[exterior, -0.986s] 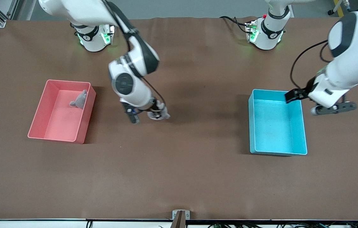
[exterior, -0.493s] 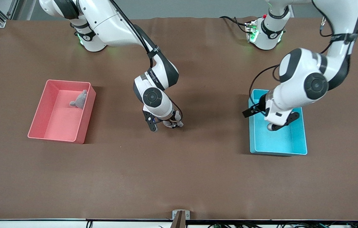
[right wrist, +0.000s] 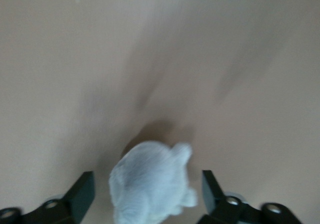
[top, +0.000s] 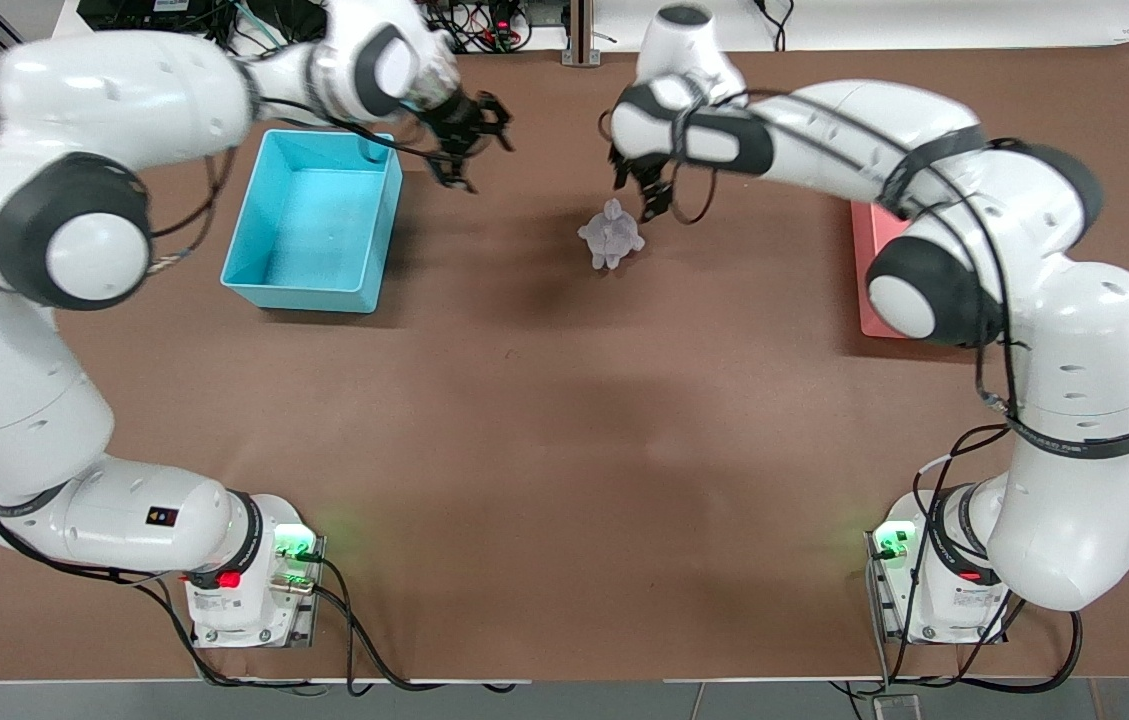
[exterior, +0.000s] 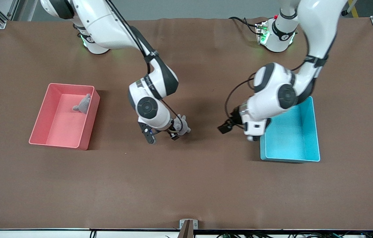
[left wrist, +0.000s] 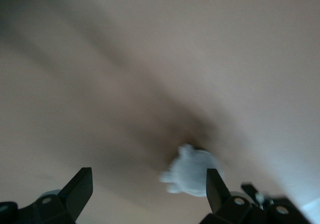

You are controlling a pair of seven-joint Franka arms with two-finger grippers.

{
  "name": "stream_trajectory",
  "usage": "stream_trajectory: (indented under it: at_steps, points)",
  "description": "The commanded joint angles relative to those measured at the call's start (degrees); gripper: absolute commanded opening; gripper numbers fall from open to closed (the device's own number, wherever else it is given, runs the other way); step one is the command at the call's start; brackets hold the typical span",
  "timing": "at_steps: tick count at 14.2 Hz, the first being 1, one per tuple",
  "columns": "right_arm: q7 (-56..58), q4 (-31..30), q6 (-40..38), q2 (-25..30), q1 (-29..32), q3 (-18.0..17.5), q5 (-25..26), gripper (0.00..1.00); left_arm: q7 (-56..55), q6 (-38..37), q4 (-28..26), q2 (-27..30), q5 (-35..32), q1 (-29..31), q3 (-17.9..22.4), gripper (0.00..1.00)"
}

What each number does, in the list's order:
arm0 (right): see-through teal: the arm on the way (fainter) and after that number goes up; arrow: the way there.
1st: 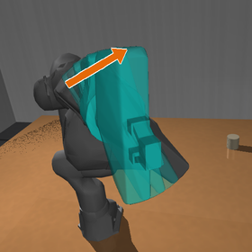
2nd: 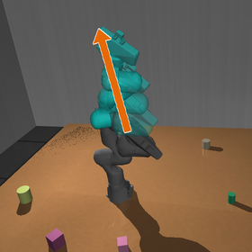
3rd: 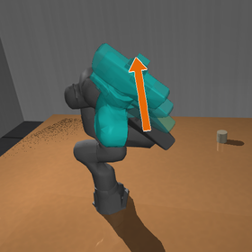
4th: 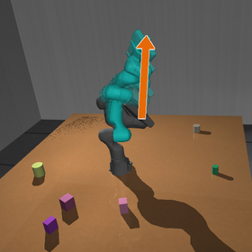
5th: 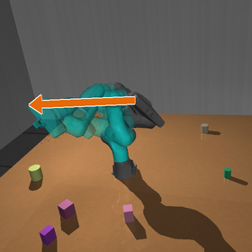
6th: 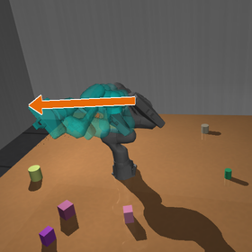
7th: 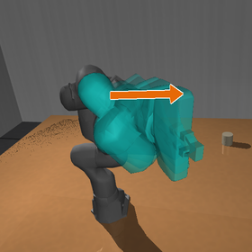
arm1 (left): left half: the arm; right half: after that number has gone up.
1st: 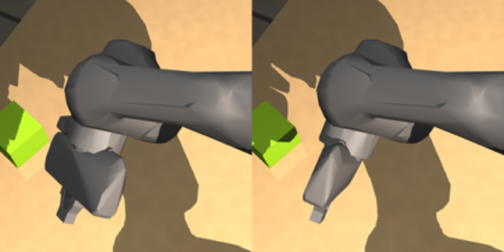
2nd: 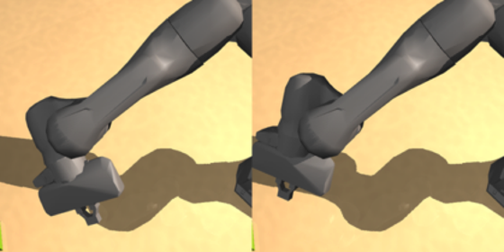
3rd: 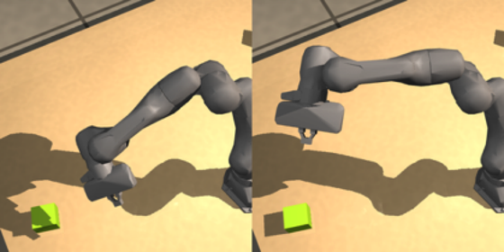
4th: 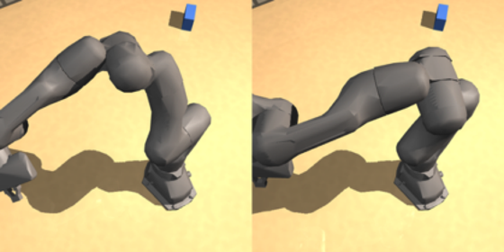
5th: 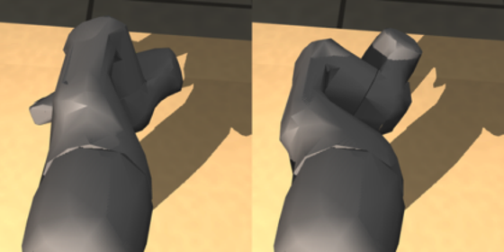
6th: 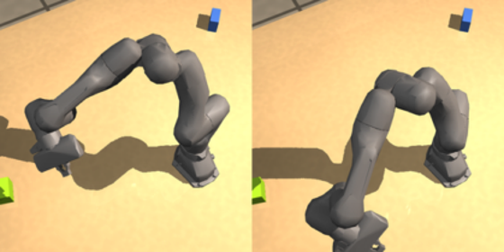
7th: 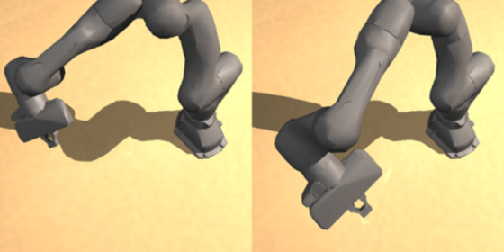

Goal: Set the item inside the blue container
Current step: 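Carry the plush to mid-table with the right gripper while the left gripper approaches, then grasp the plush with the left gripper while the right gripper reaches the pink box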

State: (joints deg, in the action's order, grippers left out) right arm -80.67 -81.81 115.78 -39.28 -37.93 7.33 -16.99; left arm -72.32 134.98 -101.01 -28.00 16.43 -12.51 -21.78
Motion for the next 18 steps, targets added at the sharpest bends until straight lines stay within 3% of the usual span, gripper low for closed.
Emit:
stream_trajectory:
  at_steps: [1,3,4,6,9,14,18]
  points:
    - [9.1,-2.5,-10.3,8.7,8.1,-1.0,0.8,1.0,-9.5,7.9,6.1,-8.0,0.3,-5.9,0.9,1.0]
    - [15.2,-5.8,-15.0,13.0,11.8,-0.6,3.3,1.0,-14.4,17.6,6.2,-11.5,0.3,-9.7,1.7,1.0]
    - [19.8,-11.3,-14.5,16.7,13.9,-0.7,6.2,1.0,-16.7,20.9,6.2,-12.9,0.4,-11.6,2.9,1.0]
    - [28.5,-22.2,-10.7,23.8,18.1,-0.6,7.6,1.0,-19.7,23.8,7.0,-15.1,0.4,-15.2,5.1,1.0]
    - [41.8,-33.2,-7.2,31.2,26.4,-0.6,9.9,1.0,-22.8,24.4,10.7,-18.1,0.5,-20.4,9.1,1.0]
    - [57.6,-46.5,0.7,36.9,37.6,-0.7,11.5,1.0,-23.9,26.9,13.7,-22.0,0.4,-22.4,9.4,1.0]
    - [58.3,-51.9,5.2,35.9,42.6,-0.8,9.9,1.0,-23.8,27.4,12.8,-22.5,0.3,-23.6,9.5,0.93]
